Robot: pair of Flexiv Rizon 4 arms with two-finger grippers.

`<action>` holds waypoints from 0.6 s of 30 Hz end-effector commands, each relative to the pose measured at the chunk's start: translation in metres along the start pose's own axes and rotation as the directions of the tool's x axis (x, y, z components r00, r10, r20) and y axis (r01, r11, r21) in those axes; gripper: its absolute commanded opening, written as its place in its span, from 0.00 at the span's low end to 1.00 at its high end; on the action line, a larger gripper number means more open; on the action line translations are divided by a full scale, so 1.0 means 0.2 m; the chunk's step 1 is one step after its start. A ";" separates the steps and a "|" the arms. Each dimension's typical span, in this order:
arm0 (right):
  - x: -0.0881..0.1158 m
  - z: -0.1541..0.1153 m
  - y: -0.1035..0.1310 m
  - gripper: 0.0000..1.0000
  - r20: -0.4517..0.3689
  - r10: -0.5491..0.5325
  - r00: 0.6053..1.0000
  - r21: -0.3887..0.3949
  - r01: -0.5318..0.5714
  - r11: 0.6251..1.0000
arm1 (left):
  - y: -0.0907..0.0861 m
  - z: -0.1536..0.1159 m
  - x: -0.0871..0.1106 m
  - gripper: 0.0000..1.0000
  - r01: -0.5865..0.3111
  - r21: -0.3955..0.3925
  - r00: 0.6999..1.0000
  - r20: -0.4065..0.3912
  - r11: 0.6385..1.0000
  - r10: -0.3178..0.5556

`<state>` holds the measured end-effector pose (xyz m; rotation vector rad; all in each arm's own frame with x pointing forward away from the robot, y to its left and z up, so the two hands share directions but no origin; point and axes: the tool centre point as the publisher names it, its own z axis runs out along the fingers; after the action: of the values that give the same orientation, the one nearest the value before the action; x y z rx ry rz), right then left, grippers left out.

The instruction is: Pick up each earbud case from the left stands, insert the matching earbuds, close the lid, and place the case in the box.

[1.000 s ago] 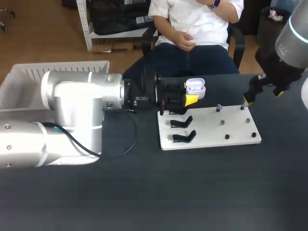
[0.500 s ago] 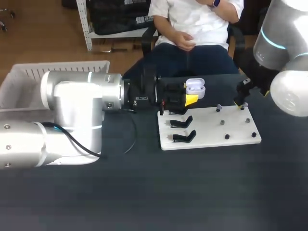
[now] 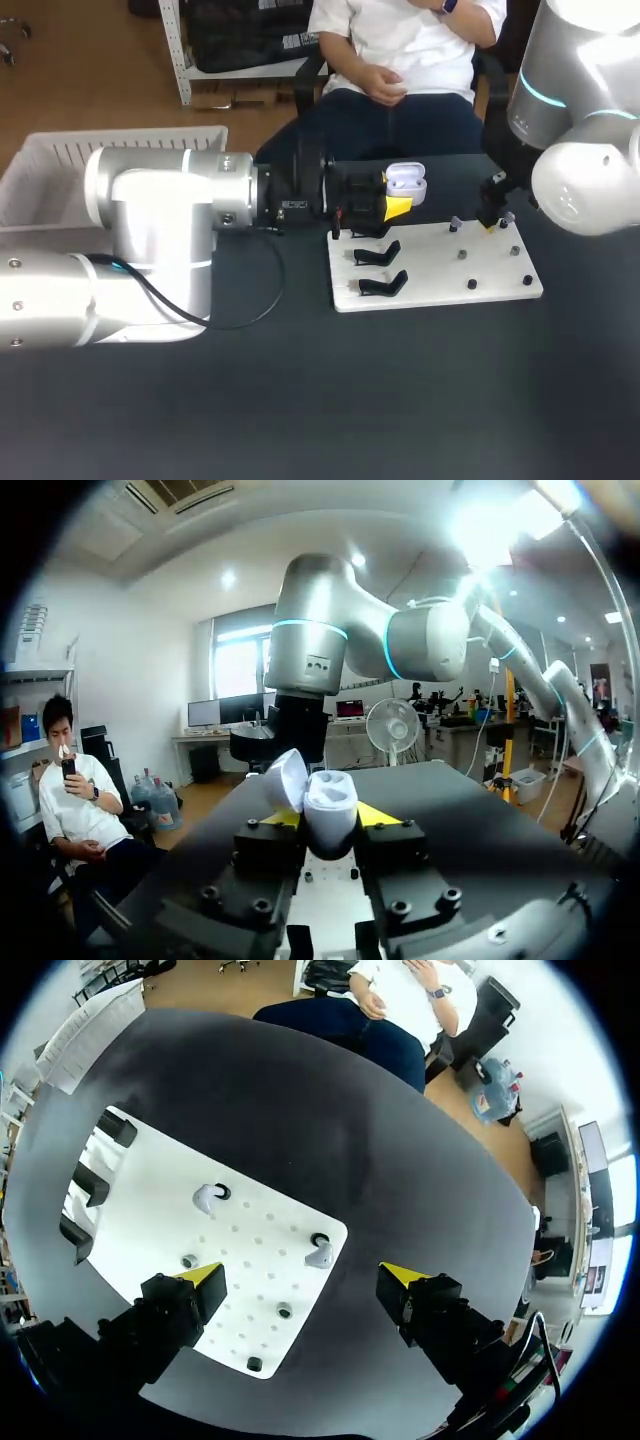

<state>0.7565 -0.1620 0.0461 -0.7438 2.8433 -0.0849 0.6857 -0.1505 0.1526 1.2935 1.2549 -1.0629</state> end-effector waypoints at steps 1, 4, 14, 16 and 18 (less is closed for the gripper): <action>-0.02 0.03 0.00 0.71 -0.022 -0.011 1.000 0.014 0.011 1.000 | -0.01 0.00 0.00 0.00 -0.004 -0.011 1.000 0.005 1.000 0.004; -0.01 0.05 0.00 0.62 -0.027 -0.009 1.000 0.014 0.009 1.000 | -0.01 0.00 0.00 0.00 -0.004 -0.011 1.000 0.005 1.000 0.004; 0.01 0.08 -0.01 0.49 -0.039 0.011 0.999 0.006 -0.011 1.000 | -0.01 0.00 0.00 0.00 -0.004 -0.011 1.000 0.005 1.000 0.004; 0.00 0.09 -0.02 0.48 -0.035 0.021 0.999 0.004 -0.021 1.000 | -0.01 0.00 0.00 0.00 -0.004 -0.011 1.000 0.005 1.000 0.004; 0.00 0.09 -0.02 0.48 -0.034 0.025 0.999 0.004 -0.025 1.000 | -0.01 0.00 0.00 0.00 -0.004 -0.011 1.000 0.005 1.000 0.004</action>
<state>0.7607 -0.1663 0.0301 -0.7166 2.8841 -0.0980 0.6857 -0.1506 0.1526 1.2935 1.2551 -1.0628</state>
